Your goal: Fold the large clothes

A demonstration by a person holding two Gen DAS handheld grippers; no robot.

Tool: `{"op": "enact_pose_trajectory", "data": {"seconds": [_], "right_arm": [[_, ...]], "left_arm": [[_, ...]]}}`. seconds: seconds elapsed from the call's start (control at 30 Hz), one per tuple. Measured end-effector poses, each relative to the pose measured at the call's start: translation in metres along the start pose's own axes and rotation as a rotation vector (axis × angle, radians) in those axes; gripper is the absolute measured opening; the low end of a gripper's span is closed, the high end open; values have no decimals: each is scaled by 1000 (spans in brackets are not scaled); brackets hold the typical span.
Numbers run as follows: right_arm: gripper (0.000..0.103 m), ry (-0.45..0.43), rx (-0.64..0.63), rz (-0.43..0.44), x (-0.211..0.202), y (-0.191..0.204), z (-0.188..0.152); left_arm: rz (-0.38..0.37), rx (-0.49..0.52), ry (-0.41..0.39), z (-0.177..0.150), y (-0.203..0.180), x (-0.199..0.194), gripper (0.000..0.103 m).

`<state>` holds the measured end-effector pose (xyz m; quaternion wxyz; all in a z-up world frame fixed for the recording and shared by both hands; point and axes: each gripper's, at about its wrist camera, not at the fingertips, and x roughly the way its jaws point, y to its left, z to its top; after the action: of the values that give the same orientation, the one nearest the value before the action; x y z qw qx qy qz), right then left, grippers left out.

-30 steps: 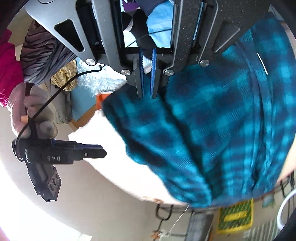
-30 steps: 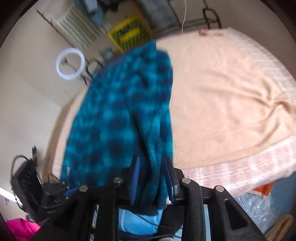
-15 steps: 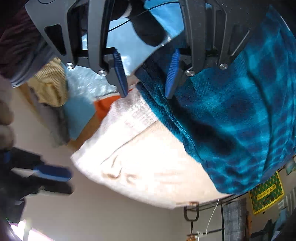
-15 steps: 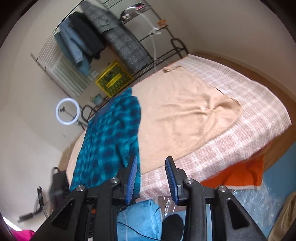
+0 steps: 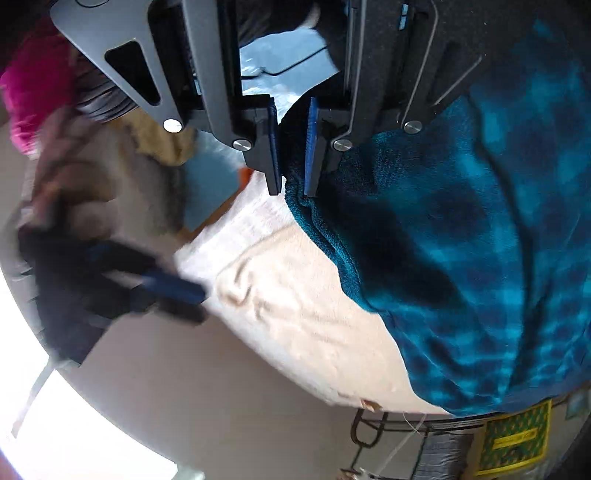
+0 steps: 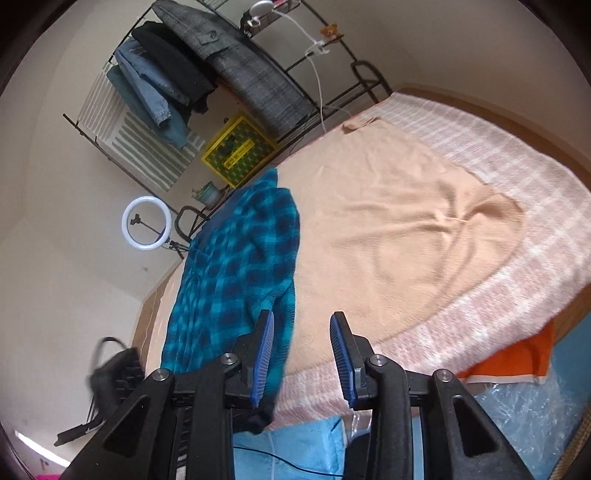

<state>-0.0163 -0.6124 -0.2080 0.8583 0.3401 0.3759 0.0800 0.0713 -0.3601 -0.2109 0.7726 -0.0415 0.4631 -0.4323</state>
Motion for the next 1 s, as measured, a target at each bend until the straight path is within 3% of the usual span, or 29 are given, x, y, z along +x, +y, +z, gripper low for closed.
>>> {"op": "enact_pose_trajectory", "data": {"seconds": [0.1, 0.37, 0.47, 0.6, 0.63, 0.7, 0.73, 0.77, 0.8, 1.0], "right_arm": [[51, 65, 5, 34, 41, 7, 15], [59, 168, 115, 154, 149, 9, 58], [58, 167, 179, 148, 186, 3, 73], [55, 180, 230, 214, 225, 3, 95], [53, 192, 231, 216, 236, 5, 99], [32, 216, 229, 195, 253, 10, 104], [27, 232, 231, 187, 263, 12, 104], [11, 234, 232, 181, 268, 15, 105], [5, 238, 224, 167, 272, 20, 106], [3, 193, 6, -58, 258, 69, 119]], "left_arm": [[-31, -49, -59, 4, 7, -30, 10], [-41, -76, -100, -1, 7, -59, 9], [-43, -89, -114, -6, 9, -69, 9], [-50, -112, -124, -10, 12, -78, 9], [-52, -114, -125, -11, 13, -79, 9], [-50, -114, -131, -15, 14, -81, 9], [-52, -120, -132, -15, 16, -82, 9], [-58, -134, -134, -17, 19, -83, 9], [-62, -145, -136, -18, 20, -84, 9], [-88, -219, -159, -28, 43, -96, 8]]}}
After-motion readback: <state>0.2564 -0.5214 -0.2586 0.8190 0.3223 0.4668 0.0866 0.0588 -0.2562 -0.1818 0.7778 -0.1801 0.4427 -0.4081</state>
